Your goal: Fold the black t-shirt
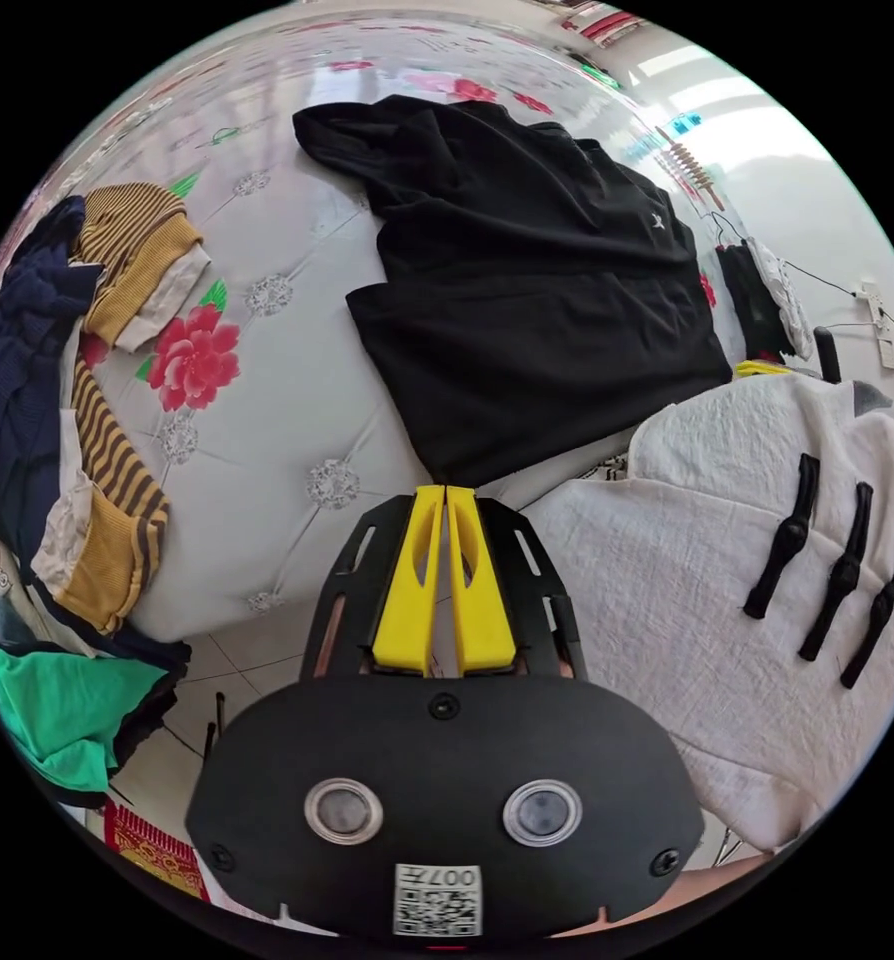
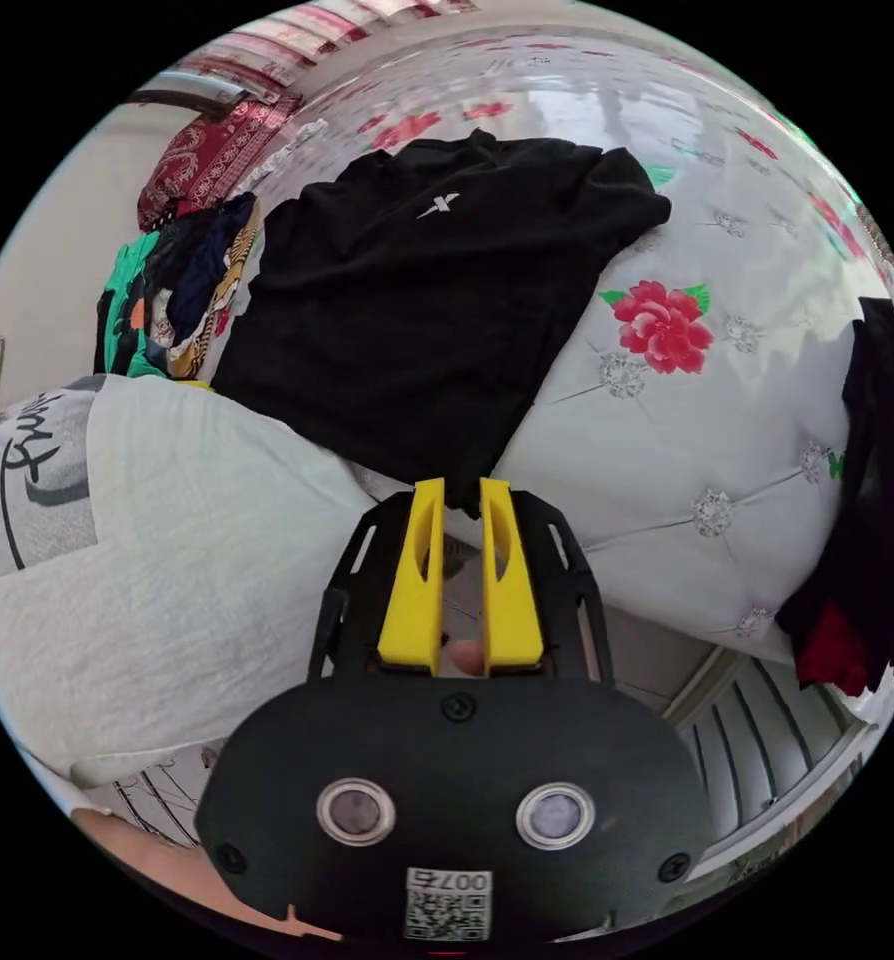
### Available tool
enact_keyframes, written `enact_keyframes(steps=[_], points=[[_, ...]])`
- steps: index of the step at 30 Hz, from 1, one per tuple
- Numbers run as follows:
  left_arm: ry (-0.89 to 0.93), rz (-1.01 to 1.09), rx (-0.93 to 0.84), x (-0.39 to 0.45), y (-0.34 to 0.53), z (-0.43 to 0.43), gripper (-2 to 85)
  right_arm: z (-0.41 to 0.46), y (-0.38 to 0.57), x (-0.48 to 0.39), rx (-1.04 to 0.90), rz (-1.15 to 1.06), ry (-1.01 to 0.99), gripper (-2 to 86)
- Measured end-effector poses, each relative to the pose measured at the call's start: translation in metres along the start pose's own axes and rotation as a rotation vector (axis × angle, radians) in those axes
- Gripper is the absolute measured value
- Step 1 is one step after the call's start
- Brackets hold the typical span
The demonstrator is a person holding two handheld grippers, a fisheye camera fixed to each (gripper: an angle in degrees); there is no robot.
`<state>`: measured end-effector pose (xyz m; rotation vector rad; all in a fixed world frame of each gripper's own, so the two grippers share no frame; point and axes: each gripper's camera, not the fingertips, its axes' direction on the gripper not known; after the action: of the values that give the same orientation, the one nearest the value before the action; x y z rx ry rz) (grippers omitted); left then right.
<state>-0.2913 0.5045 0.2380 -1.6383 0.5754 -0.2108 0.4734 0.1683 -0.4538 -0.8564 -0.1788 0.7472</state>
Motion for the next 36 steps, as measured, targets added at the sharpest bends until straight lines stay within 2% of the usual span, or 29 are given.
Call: enact_keyframes(steps=[4, 8, 11, 18, 21, 24, 28, 31, 36], points=[[0.004, 0.021, 0.006, 0.011, 0.006, -0.001, -1.0, -0.018, -0.009, 0.008, 0.123, 0.027, 0.026, 4.5], [0.009, -0.031, 0.025, 0.01, 0.008, 0.002, -0.9, -0.002, -0.037, 0.01, 0.157, 0.054, 0.03, 5.2], [-0.004, -0.091, 0.049, 0.009, 0.01, -0.002, -0.7, 0.015, -0.045, 0.01, 0.111, 0.065, -0.01, 5.2], [0.021, -0.107, 0.121, 0.024, 0.003, -0.001, 4.5, 0.033, 0.001, 0.0, 0.027, -0.016, 0.073, 5.2], [0.027, -0.098, 0.093, 0.034, -0.014, 0.009, 5.1, 0.058, 0.005, -0.005, -0.066, -0.075, 0.067, 4.3], [-0.076, -0.099, 0.006, 0.045, -0.032, 0.025, 1.8, 0.083, -0.001, -0.012, -0.16, -0.132, 0.164, 1.9], [-0.099, 0.001, -0.083, 0.06, -0.043, 0.026, -0.5, 0.078, 0.01, -0.011, -0.228, -0.17, 0.122, 0.4], [-0.072, 0.081, -0.124, 0.072, -0.042, 0.029, -0.8, 0.07, 0.034, -0.007, -0.219, -0.187, 0.14, 0.6], [-0.113, 0.073, -0.045, 0.086, -0.039, 0.017, -0.4, 0.062, 0.054, 0.02, -0.188, -0.089, 0.113, 2.5]])
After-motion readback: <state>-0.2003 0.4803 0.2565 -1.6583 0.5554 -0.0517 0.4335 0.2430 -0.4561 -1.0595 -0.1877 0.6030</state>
